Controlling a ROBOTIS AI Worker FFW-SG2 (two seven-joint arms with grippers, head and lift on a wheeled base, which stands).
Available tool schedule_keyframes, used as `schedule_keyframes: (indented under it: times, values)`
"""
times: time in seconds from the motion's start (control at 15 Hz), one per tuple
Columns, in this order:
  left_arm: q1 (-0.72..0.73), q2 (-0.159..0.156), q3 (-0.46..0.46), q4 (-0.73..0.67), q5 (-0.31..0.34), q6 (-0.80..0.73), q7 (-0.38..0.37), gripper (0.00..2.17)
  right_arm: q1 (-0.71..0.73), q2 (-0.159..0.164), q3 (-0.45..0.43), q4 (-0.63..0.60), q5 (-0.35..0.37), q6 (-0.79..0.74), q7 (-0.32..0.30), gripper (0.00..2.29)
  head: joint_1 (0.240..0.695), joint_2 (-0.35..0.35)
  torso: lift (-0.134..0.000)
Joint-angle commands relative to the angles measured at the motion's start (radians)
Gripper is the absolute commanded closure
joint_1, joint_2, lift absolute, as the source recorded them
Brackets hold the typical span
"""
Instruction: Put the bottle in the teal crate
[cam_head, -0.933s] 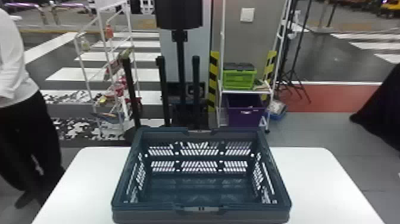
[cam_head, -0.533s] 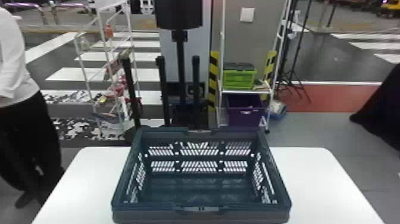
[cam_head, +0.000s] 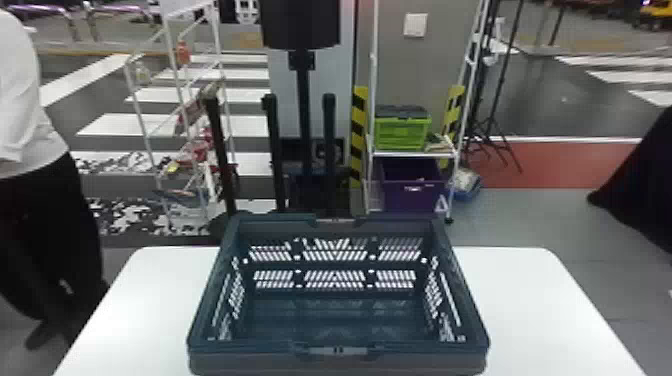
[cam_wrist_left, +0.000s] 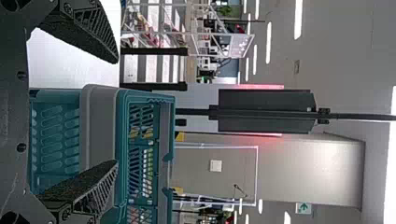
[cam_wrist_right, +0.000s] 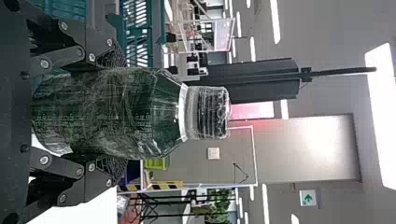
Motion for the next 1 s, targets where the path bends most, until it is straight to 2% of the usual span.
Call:
schedule_keyframes:
  times: [0.0,0.2,0.47,0.73,0.93]
  values:
    - [-0.003,0.000,0.000,0.003,0.003,0.000,0.000,0.12,-0.045,0.000,0.001,-0.050,0.003,0.084,0.000,2.29,0.499,0.000,0.000]
    - [-0.003,0.001,0.000,-0.002,0.003,0.000,0.006,0.12,-0.151,0.001,0.024,-0.131,0.008,0.311,0.000,2.29,0.499,0.000,0.000]
    - [0.003,0.000,0.000,0.011,0.003,-0.018,0.008,0.11,-0.358,0.000,0.087,-0.223,0.024,0.726,-0.012,2.29,0.499,0.000,0.000]
    - [0.003,-0.003,0.002,0.026,0.010,-0.046,0.006,0.11,-0.633,-0.003,0.174,-0.231,0.038,1.180,-0.046,2.29,0.499,0.000,0.000]
    - [0.003,-0.008,0.003,0.038,0.013,-0.064,0.006,0.11,-0.838,0.004,0.234,-0.180,0.020,1.450,-0.048,2.29,0.499,0.000,0.000]
